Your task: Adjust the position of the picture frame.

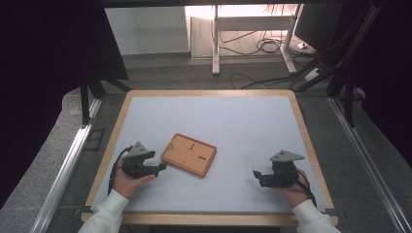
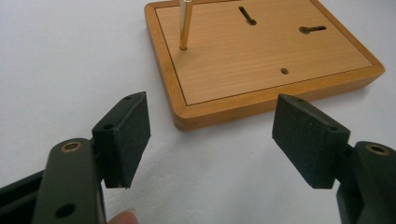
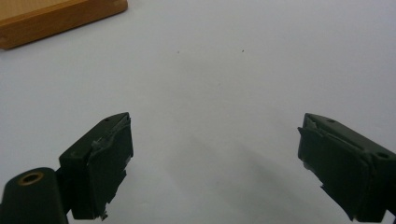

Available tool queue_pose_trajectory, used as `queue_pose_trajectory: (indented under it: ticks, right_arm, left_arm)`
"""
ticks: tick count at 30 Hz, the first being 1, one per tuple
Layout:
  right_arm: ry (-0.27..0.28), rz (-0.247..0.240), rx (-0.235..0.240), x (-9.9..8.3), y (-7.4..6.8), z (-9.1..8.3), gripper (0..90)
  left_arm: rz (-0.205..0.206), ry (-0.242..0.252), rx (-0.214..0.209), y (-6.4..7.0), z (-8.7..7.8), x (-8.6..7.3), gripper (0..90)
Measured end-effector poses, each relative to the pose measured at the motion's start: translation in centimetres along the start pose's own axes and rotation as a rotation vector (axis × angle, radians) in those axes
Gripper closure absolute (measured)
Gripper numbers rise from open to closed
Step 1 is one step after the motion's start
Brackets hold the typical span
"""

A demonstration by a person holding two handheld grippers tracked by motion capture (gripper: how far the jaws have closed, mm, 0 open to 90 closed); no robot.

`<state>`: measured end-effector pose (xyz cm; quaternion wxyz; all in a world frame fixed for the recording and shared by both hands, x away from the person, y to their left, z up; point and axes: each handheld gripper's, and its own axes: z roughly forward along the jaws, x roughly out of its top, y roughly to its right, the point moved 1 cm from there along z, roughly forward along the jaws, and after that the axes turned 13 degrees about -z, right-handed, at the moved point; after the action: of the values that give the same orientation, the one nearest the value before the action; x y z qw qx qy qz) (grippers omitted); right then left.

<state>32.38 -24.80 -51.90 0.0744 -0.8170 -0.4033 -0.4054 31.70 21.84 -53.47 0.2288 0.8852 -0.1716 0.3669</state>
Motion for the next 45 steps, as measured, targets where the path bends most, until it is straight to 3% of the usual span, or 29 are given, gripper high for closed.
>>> queue_pose_trajectory:
  ticks: [8,21,26,33,45]
  right_arm:
    - [0.002,-0.026,0.023,0.1,-0.5,0.0,11.1]
    - [0.006,-0.026,0.000,-0.2,-0.5,-0.5,12.0]
    - [-0.003,-0.036,0.004,-0.2,-0.7,-0.3,12.0]
    - [0.002,-0.029,-0.012,-0.4,-0.7,-0.7,12.2]
    - [-0.001,-0.048,-0.025,-0.5,-0.8,-0.8,12.2]
  left_arm:
    - [0.003,-0.004,-0.003,0.2,-0.1,0.1,27.7]
    - [0.008,-0.011,-0.019,0.3,0.1,0.2,27.2]
    - [-0.010,-0.013,-0.019,0.1,0.3,0.4,27.8]
    - [0.009,-0.009,-0.028,0.4,0.3,0.7,28.2]
    - [0.007,-0.014,-0.050,0.4,1.1,2.2,29.2]
